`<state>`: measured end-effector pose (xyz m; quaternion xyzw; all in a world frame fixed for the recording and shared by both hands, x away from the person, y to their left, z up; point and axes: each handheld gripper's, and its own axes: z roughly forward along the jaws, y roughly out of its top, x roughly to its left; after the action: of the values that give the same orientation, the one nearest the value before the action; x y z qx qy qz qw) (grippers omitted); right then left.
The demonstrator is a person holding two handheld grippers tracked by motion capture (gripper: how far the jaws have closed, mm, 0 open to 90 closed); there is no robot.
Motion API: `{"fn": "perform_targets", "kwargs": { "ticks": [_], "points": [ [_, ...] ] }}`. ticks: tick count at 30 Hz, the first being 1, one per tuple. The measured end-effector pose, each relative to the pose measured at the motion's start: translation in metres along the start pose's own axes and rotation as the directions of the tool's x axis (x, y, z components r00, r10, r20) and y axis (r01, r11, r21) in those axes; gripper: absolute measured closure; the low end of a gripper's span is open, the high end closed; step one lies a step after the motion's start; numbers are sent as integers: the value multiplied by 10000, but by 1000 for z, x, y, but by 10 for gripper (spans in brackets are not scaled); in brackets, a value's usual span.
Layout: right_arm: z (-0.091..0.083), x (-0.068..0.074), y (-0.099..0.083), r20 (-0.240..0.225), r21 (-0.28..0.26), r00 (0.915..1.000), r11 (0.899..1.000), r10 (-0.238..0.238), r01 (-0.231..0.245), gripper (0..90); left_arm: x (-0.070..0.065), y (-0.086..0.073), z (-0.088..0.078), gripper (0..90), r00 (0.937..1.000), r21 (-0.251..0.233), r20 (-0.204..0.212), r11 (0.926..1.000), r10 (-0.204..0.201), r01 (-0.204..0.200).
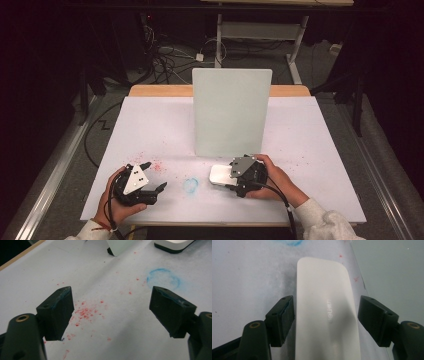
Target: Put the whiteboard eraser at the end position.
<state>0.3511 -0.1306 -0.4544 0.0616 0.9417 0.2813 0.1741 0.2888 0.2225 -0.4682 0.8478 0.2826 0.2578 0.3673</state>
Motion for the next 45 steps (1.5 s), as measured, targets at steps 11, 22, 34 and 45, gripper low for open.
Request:
{"fn": "perform_targets", "kwargs": {
  "ticks": [11, 22, 34, 45],
  "points": [
    [-24, -4, -2, 583, -1167, 9970, 9922, 506, -435, 289, 0, 0, 0, 189, 10000, -7, -8, 10000, -46, 46],
    [-45, -10, -5, 2103, -2015, 9689, 9756, 1301, -873, 264, 0, 0, 0, 189, 10000, 21, -4, 10000, 16, -16],
    [-64, -16, -16, 3275, -2131, 9261, 9695, 1876, -1210, 243, 0, -1, -1, 189, 10000, 39, -10, 10000, -3, 3],
    [-83, -18, -40, 3928, -2354, 8879, 9595, 2394, -1546, 225, -1, 0, 0, 189, 10000, 25, -14, 10000, -4, 4]
  ]
}}
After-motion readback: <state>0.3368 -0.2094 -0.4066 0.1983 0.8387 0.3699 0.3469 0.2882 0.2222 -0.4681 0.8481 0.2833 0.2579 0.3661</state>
